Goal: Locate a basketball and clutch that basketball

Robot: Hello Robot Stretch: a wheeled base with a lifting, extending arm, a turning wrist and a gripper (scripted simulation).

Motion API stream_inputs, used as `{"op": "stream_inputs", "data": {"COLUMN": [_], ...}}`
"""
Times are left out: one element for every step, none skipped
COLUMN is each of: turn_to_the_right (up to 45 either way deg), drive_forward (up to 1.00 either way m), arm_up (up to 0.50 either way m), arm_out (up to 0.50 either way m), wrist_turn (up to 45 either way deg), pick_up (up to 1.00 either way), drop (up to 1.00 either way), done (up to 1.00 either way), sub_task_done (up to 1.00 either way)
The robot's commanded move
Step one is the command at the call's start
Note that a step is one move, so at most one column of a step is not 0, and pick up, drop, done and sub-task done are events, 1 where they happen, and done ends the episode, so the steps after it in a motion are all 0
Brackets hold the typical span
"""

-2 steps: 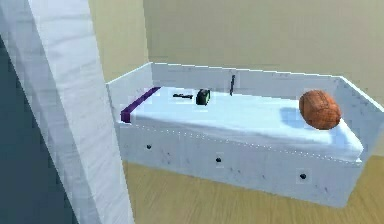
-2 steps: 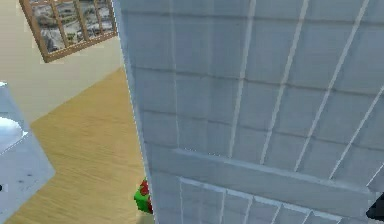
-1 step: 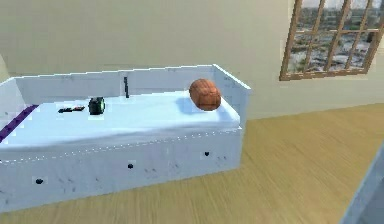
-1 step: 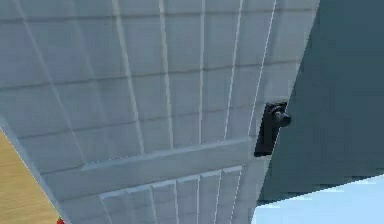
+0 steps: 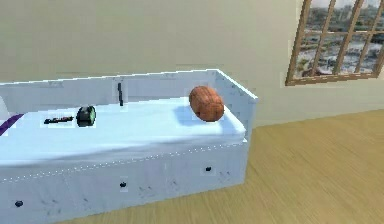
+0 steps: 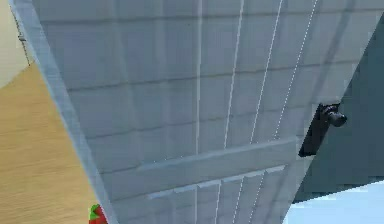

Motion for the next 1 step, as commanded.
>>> {"op": "stream_inputs", "data": {"turn_to_the_right": [45.0], "drive_forward": [0.0], "arm_up": [0.0], "arm_out": [0.0], "wrist_turn": [0.0], "pick_up": [0.0], "drop": [0.0], "done": [0.0], "sub_task_done": [0.0]}}
